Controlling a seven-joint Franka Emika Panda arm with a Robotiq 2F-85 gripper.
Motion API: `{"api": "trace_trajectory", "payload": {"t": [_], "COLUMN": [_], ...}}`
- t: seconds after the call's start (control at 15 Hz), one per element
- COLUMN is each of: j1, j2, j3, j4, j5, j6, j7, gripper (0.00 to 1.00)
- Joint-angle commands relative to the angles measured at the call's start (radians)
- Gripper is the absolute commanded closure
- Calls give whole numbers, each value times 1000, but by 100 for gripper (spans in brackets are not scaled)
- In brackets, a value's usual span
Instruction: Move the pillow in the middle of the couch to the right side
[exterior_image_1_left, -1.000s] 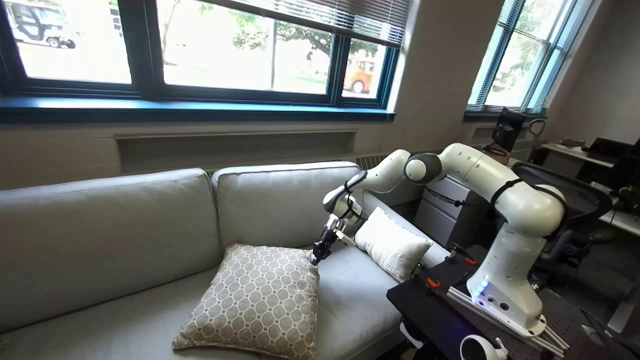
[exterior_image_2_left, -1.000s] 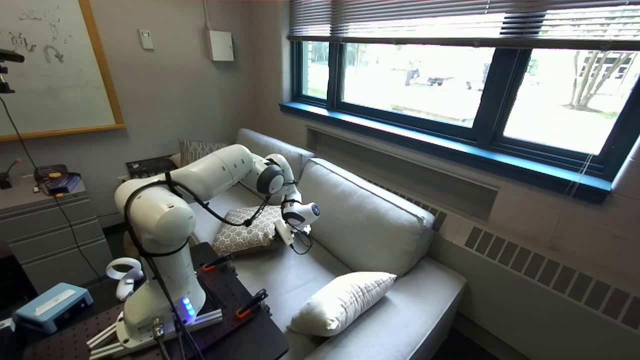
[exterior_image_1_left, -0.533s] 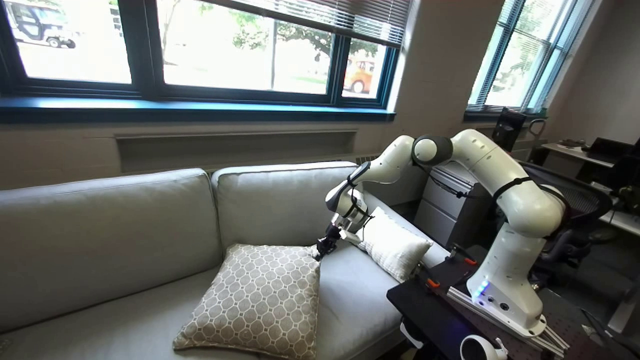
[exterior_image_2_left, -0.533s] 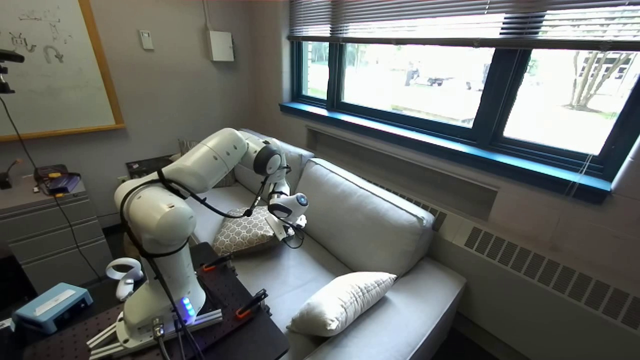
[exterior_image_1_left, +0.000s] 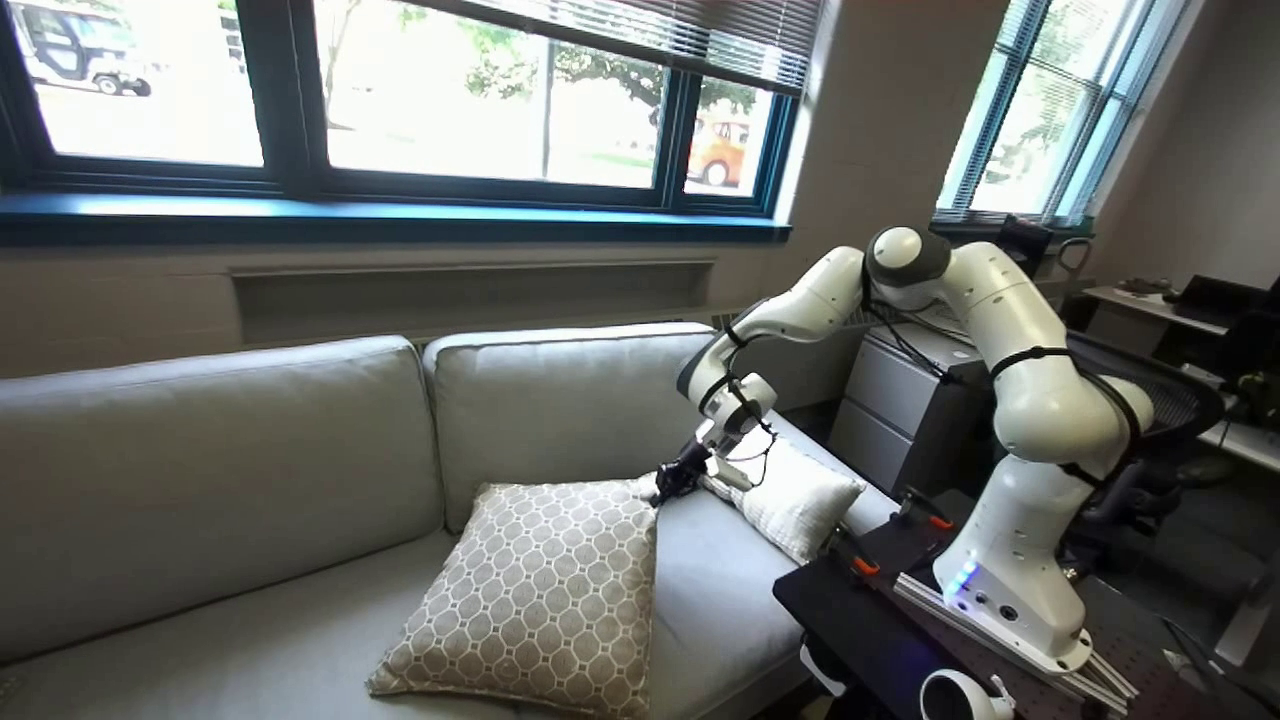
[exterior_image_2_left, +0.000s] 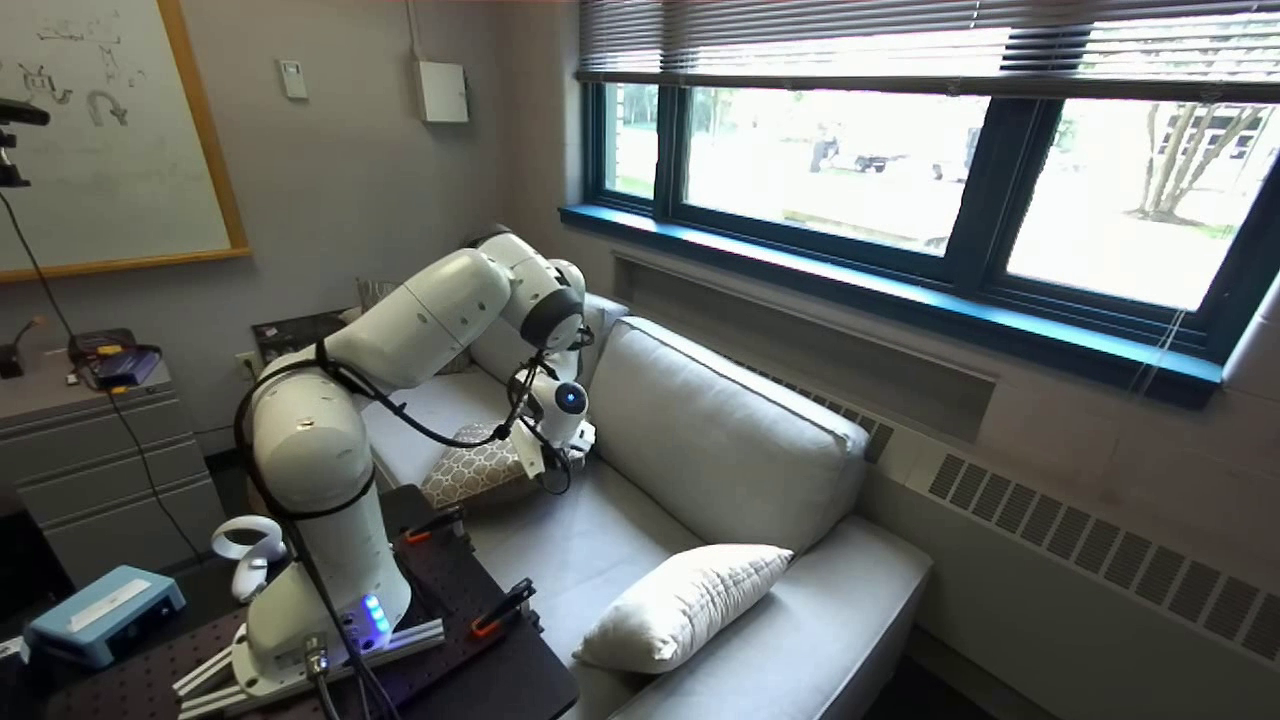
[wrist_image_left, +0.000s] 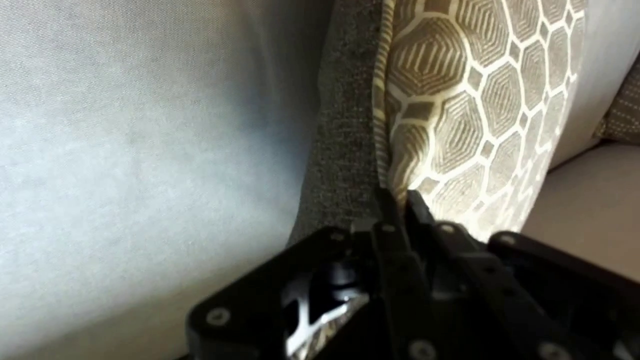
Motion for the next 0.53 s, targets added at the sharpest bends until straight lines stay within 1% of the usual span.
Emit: {"api": "trace_trajectory", "payload": {"t": [0.0,0.07,0.2,0.27,0.33,0.4,0.47], "j1": [-233,-288,-359,-402,-451,-506,-562], "j2": [-97,-127,-234,-281,-317,-346,-376], "j3": [140,148,111,100,105,124,140], "j4": [-108,-128,-197,-246,-302,-362,-418], "j5": [267,350,516,570,577,539,503], "j6": [42,23,-59,-98,-114,-113,-117], "j7": [-273,-353,-480,-530,-562,-581,-587], "gripper": [98,98,98,98,98,98,95]}}
